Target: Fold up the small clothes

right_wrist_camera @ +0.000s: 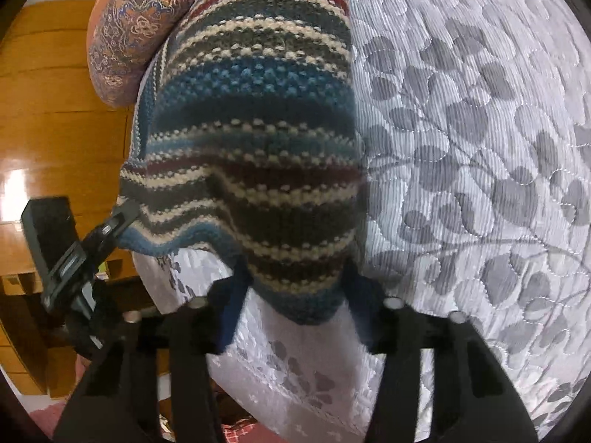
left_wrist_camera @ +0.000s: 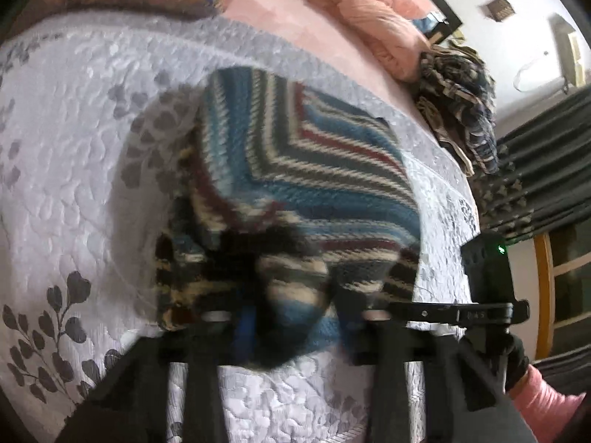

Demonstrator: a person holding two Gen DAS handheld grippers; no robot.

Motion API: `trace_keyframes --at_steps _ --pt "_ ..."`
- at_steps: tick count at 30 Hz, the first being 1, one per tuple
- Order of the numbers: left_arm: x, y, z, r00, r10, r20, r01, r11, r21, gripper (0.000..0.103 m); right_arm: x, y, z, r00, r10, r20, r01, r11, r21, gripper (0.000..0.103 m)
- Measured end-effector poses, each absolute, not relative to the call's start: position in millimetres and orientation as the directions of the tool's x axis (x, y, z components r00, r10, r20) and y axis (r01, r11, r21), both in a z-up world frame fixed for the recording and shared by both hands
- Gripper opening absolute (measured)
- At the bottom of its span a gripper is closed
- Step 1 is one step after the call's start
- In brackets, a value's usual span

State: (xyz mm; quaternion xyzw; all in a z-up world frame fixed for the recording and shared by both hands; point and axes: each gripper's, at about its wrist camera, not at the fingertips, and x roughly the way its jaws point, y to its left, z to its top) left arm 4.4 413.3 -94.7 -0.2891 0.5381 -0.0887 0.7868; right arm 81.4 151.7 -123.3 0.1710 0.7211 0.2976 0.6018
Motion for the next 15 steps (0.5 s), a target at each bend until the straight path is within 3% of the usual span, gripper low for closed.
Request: trace_keyframes --at_steps 3,8,15 --pt "0 429 -105 0.404 -0.522 -0.752 -0.211 0.746 -0.631 0.011 82 149 -113 -0.232 0.624 -0.746 -0.134 0.739 0.660 0.024" --pt "-12 447 -95 0.438 -0.547 -0.713 -0.192 0.718 -0.669 0.010 78 135 -89 -0.237 0.658 -0.715 -0.194 0.689 0.698 0.021" --pt "-11 443 -126 0.357 -0.489 -0.796 -0.211 0.788 -0.579 0.010 78 146 -111 -0.275 0.557 -0.784 -0.267 0.739 0.619 0.020"
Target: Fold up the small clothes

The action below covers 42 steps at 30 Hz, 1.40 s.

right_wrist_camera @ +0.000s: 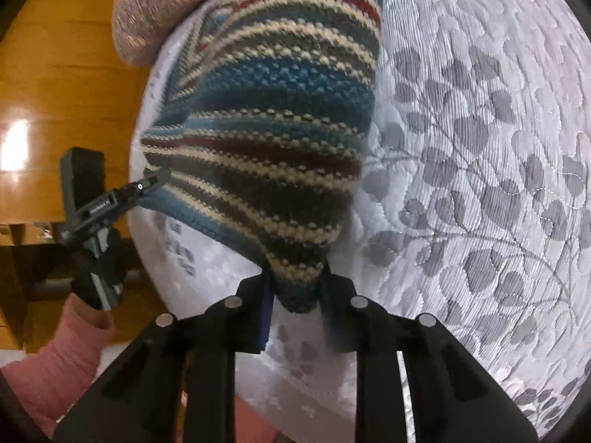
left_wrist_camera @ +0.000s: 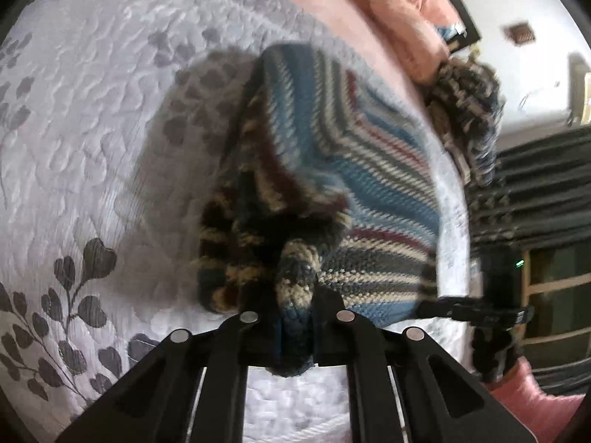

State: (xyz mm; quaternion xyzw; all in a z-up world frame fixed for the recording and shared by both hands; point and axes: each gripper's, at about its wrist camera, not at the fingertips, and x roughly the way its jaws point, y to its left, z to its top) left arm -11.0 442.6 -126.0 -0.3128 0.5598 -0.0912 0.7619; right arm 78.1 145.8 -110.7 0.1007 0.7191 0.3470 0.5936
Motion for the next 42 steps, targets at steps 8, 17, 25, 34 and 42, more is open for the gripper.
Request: trace_keyframes --at_steps 8,17,25,34,42 --pt "-8 438 -143 0.360 -0.467 -0.807 -0.206 0.804 -0.557 0.011 76 153 -135 -0.287 0.538 -0.793 -0.246 0.759 0.604 0.021" --pt "-18 439 -111 0.382 -0.470 -0.796 -0.178 0.807 -0.563 0.029 79 140 -113 -0.244 0.532 -0.811 -0.292 0.757 0.584 0.046" --pt "5 479 -77 0.503 -0.498 -0.706 -0.190 0.733 -0.653 0.047 116 127 -77 -0.130 0.578 -0.806 -0.280 0.758 0.588 0.066" --pt "81 475 -101 0.484 -0.455 -0.748 -0.224 0.761 -0.608 0.047 149 160 -86 -0.081 0.546 -0.834 -0.320 0.778 0.541 0.066" --pt "90 468 -81 0.569 -0.357 -0.741 -0.153 0.840 -0.521 0.010 142 176 -94 -0.070 0.517 -0.853 -0.362 0.784 0.505 0.066"
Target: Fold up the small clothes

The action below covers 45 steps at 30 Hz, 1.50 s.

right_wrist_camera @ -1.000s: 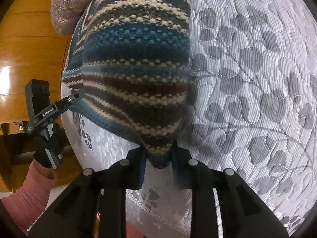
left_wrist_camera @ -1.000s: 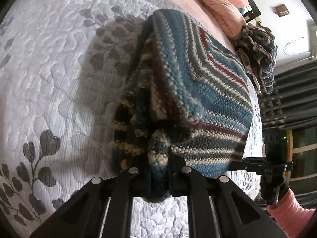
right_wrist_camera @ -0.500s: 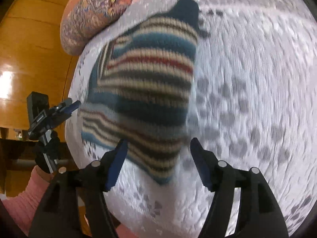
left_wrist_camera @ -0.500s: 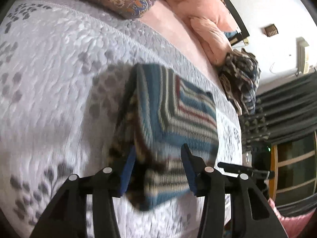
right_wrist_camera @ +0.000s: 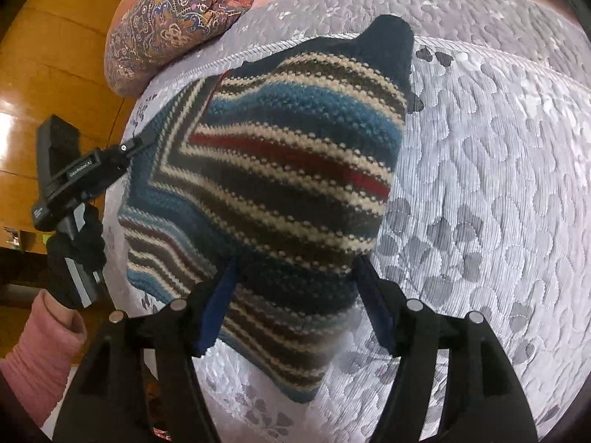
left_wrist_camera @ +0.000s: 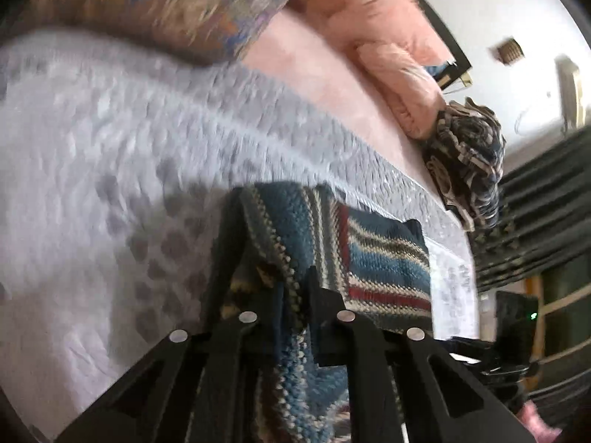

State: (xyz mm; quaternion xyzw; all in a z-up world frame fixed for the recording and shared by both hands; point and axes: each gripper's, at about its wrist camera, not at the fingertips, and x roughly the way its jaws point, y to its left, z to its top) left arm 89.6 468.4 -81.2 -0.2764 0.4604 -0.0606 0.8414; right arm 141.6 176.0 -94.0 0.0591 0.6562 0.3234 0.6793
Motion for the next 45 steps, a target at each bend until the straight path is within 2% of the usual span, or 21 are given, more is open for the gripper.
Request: trace_keyframes --at_steps 7,12,14,16,21,25,34,40,45 --pt "87 493 -121 0.511 -0.350 -0.785 -0.221 0.829 -0.514 0.010 141 182 -102 -0.077 0.525 -0.848 -0.354 0.780 0.516 0.069" --pt "89 491 -123 0.507 -0.346 -0.790 -0.211 0.839 -0.502 0.011 142 183 -107 -0.088 0.524 -0.847 -0.351 0.780 0.518 0.071" --pt "89 489 -121 0.500 -0.337 -0.798 -0.212 0.846 -0.489 0.014 143 181 -110 -0.094 0.527 -0.845 -0.344 0.779 0.524 0.071" --pt "88 487 -115 0.496 -0.306 -0.812 -0.220 0.861 -0.459 0.029 144 182 -110 -0.095 0.527 -0.844 -0.340 0.780 0.525 0.071" --pt "85 473 -97 0.483 -0.259 -0.837 -0.190 0.902 -0.389 0.032 145 182 -110 -0.095 0.528 -0.844 -0.337 0.781 0.526 0.072" --pt "77 460 -82 0.475 -0.246 -0.845 -0.159 0.920 -0.358 0.046 145 179 -107 -0.096 0.531 -0.842 -0.333 0.780 0.530 0.072" --pt "61 437 -61 0.472 -0.231 -0.851 -0.079 0.950 -0.302 0.053 145 171 -98 -0.077 0.558 -0.826 -0.332 0.767 0.549 0.072" --pt "63 431 -60 0.497 -0.180 -0.849 -0.044 0.972 -0.232 0.058 150 170 -97 -0.051 0.567 -0.822 -0.328 0.768 0.550 0.072" --pt "73 434 -72 0.480 -0.195 -0.855 -0.049 0.967 -0.249 0.062 154 173 -100 -0.043 0.574 -0.817 -0.319 0.767 0.556 0.077"
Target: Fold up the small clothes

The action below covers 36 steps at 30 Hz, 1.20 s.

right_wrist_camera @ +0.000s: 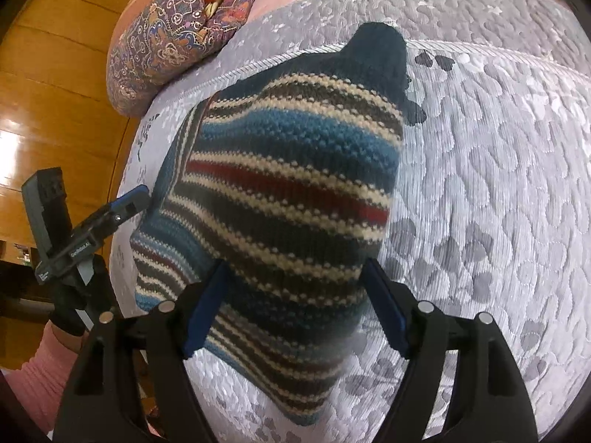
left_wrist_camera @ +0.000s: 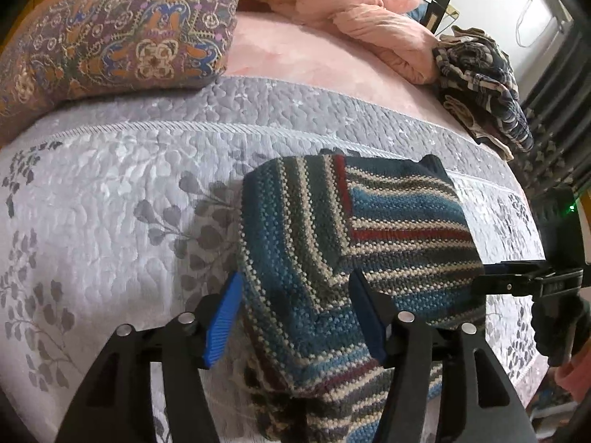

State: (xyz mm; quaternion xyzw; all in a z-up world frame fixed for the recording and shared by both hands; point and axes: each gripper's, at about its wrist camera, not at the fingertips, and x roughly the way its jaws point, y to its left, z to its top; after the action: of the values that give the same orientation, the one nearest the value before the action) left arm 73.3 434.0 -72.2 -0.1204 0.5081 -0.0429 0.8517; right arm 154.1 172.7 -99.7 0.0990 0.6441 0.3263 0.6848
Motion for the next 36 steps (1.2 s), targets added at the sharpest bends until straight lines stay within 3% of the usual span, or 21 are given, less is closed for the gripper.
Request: trace_keyframes --at_steps 14,23,36 --pt "97 443 -106 0.414 -0.281 -0.866 -0.060 0.940 -0.335 0.068 164 183 -109 -0.038 0.600 -0.799 -0.324 0.749 0.578 0.087" --pt "113 471 -138 0.373 -0.472 -0.799 -0.127 0.827 -0.547 0.076 175 189 -117 -0.057 0.617 -0.785 -0.330 0.730 0.598 0.092" --pt "110 479 -161 0.309 -0.668 -0.677 -0.056 0.698 -0.714 0.079 178 190 -129 -0.070 0.667 -0.741 -0.298 0.695 0.654 0.096"
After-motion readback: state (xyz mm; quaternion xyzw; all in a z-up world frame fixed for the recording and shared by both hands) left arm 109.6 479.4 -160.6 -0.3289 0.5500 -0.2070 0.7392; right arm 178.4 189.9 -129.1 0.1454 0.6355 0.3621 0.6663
